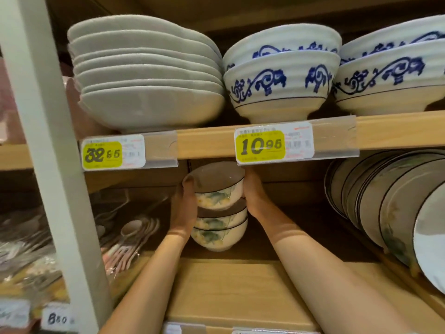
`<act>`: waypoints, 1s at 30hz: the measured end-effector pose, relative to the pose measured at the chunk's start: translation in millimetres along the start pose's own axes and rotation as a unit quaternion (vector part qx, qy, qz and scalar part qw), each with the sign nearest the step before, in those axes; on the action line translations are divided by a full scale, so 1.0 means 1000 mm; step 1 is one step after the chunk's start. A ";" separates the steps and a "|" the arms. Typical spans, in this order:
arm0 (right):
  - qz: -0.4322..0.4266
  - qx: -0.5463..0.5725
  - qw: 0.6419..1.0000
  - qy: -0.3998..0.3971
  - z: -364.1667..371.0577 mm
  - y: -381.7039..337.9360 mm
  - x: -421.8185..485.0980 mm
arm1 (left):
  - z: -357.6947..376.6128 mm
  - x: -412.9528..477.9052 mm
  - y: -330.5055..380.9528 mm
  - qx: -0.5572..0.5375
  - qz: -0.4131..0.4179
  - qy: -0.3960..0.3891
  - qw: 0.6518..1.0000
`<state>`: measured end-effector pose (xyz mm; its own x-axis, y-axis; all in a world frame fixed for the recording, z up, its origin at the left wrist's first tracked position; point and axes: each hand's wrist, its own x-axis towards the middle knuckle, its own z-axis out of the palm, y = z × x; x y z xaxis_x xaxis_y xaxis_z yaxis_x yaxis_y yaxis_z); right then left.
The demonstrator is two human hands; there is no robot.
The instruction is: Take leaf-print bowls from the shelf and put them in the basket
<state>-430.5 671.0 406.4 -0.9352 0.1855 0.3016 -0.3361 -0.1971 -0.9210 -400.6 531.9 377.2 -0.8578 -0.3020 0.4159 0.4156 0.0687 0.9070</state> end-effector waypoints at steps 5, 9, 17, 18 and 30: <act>0.025 -0.035 0.999 0.009 -0.001 0.012 0.009 | 0.000 0.003 -0.015 -0.006 -0.027 0.001 1.000; 0.058 -0.047 0.997 0.019 -0.004 0.020 0.011 | 0.002 0.004 -0.022 -0.004 -0.053 -0.004 0.999; 0.088 -0.045 0.995 0.028 -0.009 0.043 0.007 | 0.005 0.006 -0.031 0.003 -0.043 0.055 0.998; 0.088 -0.038 0.995 0.028 -0.009 0.045 0.006 | 0.005 0.005 -0.032 0.007 -0.040 0.057 0.998; 0.094 -0.020 0.995 0.037 -0.015 0.055 0.001 | 0.005 -0.001 -0.033 0.022 -0.062 0.071 0.995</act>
<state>-448.3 674.7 352.2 -0.9696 0.2207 0.1059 -0.1505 -0.1962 -0.9689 -415.1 534.8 347.1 -0.8486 -0.4426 0.2897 0.2928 0.0629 0.9541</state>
